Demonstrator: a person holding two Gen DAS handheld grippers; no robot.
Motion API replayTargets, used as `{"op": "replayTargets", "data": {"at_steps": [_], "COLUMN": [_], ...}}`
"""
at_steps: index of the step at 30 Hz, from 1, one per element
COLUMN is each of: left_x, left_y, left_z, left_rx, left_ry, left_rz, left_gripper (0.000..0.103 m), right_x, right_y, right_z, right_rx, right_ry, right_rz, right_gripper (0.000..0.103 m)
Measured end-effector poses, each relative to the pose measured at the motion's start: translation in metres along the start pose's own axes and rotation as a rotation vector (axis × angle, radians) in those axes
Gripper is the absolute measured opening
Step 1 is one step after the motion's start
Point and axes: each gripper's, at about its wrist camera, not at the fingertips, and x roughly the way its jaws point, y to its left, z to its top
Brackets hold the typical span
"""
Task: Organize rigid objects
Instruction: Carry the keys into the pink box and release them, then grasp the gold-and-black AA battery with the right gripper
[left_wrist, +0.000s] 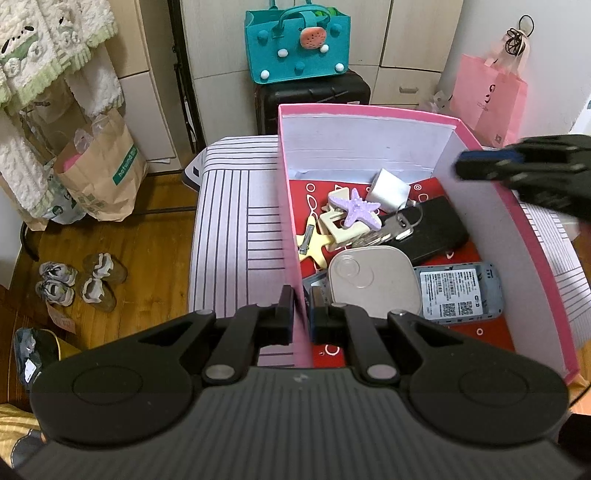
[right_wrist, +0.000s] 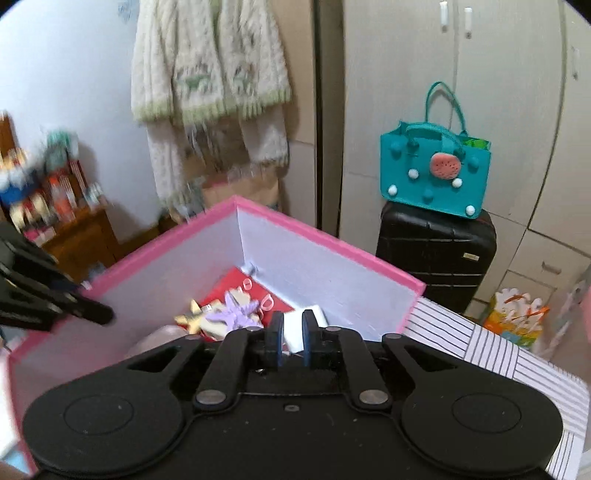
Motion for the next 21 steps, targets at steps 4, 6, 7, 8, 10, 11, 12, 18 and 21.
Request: {"op": "replayTargets", "data": {"at_steps": [4, 6, 7, 8, 10, 11, 12, 18, 21], "left_x": [0.0, 0.0, 0.001, 0.001, 0.003, 0.004, 0.005, 0.012, 0.017], "left_y": [-0.002, -0.002, -0.002, -0.003, -0.003, -0.004, -0.005, -0.012, -0.012], "left_z": [0.001, 0.002, 0.002, 0.003, 0.005, 0.006, 0.007, 0.02, 0.028], "left_rx": [0.004, 0.002, 0.002, 0.0, -0.004, -0.001, 0.0, 0.015, 0.011], "left_ry": [0.003, 0.006, 0.008, 0.011, 0.019, 0.026, 0.031, 0.076, 0.096], "left_rz": [0.007, 0.011, 0.013, 0.015, 0.02, 0.026, 0.03, 0.064, 0.072], "left_gripper": [0.007, 0.007, 0.007, 0.007, 0.007, 0.007, 0.007, 0.007, 0.007], "right_x": [-0.039, -0.051, -0.056, -0.058, -0.058, -0.055, -0.052, -0.028, -0.019], "right_y": [-0.026, -0.04, -0.049, -0.056, -0.071, -0.077, -0.082, -0.088, -0.082], "right_z": [-0.009, -0.019, -0.027, -0.034, -0.052, -0.061, -0.07, -0.114, -0.125], "right_rx": [0.053, 0.071, 0.087, 0.1, 0.134, 0.151, 0.168, 0.223, 0.197], "right_ry": [-0.054, -0.051, -0.043, -0.032, 0.006, 0.028, 0.049, 0.138, 0.141], "right_rz": [-0.035, -0.071, -0.088, -0.095, -0.103, -0.109, -0.111, -0.097, -0.113], "right_gripper": [0.025, 0.026, 0.028, 0.031, 0.036, 0.039, 0.039, 0.047, 0.053]}}
